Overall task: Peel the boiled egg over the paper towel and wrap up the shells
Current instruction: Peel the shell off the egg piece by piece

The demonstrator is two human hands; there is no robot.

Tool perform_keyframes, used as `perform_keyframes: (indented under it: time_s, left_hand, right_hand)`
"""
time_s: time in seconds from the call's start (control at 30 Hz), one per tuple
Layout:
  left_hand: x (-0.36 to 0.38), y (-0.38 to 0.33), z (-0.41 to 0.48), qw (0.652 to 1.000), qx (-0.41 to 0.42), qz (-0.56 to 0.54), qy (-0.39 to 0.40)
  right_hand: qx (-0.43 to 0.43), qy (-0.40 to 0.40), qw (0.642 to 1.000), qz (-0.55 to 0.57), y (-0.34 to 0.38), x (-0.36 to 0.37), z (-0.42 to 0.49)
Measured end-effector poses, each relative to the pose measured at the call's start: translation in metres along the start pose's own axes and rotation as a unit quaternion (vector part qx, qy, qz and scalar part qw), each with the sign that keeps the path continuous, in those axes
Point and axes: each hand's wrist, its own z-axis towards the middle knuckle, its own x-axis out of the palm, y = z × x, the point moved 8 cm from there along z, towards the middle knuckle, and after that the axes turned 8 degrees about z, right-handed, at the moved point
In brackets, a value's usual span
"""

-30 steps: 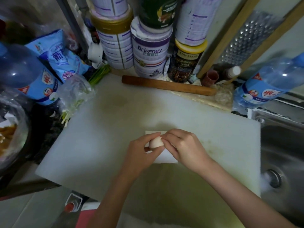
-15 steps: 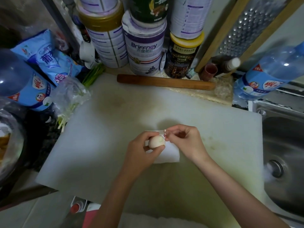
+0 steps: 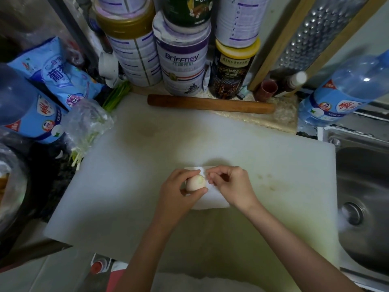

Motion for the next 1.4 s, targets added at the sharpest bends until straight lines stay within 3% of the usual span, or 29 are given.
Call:
perform_keyframes:
  time_s: [0.33, 0.53, 0.73, 0.93, 1.4]
  left_hand:
    - [0.000, -0.009, 0.002, 0.997, 0.047, 0.051, -0.014]
    - [0.000, -0.010, -0.002, 0.996, 0.056, 0.069, -0.024]
    - [0.003, -0.013, -0.004, 0.992, 0.068, 0.103, -0.028]
    - [0.002, -0.014, -0.003, 0.988, 0.072, 0.132, -0.043]
    - [0.001, -0.005, -0.002, 0.998, 0.030, 0.056, -0.026]
  right_hand:
    - [-0.079, 0.012, 0.996, -0.035, 0.032, 0.002, -0.011]
    - [-0.182, 0.041, 0.969, -0.161, 0.049, 0.010, -0.022]
    - [-0.214, 0.044, 0.950, -0.223, 0.055, 0.017, -0.025]
    - [-0.126, -0.032, 0.985, -0.113, 0.042, 0.003, -0.019]
    - [0.021, -0.026, 0.997, 0.070, 0.015, -0.002, -0.010]
